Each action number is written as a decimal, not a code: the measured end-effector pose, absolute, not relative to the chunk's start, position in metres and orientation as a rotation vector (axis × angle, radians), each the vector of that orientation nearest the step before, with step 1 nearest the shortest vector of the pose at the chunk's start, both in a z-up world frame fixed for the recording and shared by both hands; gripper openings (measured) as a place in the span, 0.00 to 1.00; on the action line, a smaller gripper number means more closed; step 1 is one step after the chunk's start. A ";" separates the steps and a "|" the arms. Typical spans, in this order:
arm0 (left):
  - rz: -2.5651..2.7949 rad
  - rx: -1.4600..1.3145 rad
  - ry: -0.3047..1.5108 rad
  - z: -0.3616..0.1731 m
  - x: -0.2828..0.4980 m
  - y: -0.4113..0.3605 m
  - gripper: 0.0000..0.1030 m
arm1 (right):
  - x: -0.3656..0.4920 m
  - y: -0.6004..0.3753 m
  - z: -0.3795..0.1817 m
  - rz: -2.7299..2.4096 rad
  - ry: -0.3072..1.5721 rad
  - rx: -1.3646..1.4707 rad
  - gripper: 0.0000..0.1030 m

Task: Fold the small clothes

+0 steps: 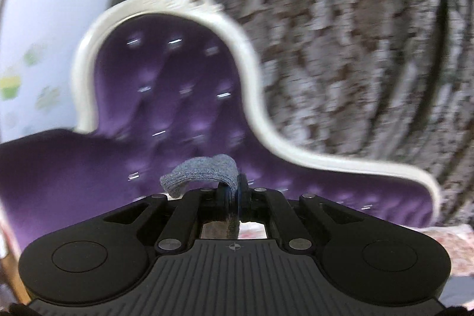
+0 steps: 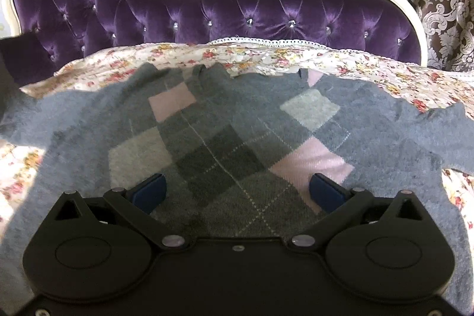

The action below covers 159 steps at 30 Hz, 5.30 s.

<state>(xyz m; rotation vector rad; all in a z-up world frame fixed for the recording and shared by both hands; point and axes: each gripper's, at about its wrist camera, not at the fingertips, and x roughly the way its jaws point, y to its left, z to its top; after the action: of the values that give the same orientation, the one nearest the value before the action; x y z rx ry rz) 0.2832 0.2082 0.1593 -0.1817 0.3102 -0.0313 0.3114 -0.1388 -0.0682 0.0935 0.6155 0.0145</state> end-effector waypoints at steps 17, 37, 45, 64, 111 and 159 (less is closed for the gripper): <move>-0.441 -0.150 0.425 0.092 0.314 -0.029 0.05 | 0.236 -0.210 -0.028 0.010 0.540 0.272 0.99; -0.733 0.086 0.454 0.037 0.263 -0.068 0.63 | 0.239 -0.241 -0.046 -0.058 0.605 0.323 0.99; -0.426 0.032 0.537 0.013 0.290 0.021 0.64 | 0.277 -0.247 -0.043 -0.027 0.583 0.321 0.99; -0.239 -0.290 0.767 -0.044 0.351 0.154 0.63 | 0.383 -0.251 -0.074 0.014 0.644 0.279 0.53; -0.068 -0.286 0.738 -0.057 0.403 0.145 0.12 | 0.321 -0.237 -0.092 -0.054 0.555 0.283 0.20; -0.110 -0.030 0.718 -0.038 0.312 0.077 0.52 | 0.280 -0.307 -0.057 -0.112 0.528 0.345 0.75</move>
<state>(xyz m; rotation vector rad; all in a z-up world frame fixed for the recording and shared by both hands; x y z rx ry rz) 0.3116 0.0773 -0.0377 -0.0301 0.7181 -0.1095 0.2797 -0.3068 -0.0565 0.3448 0.5279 -0.1121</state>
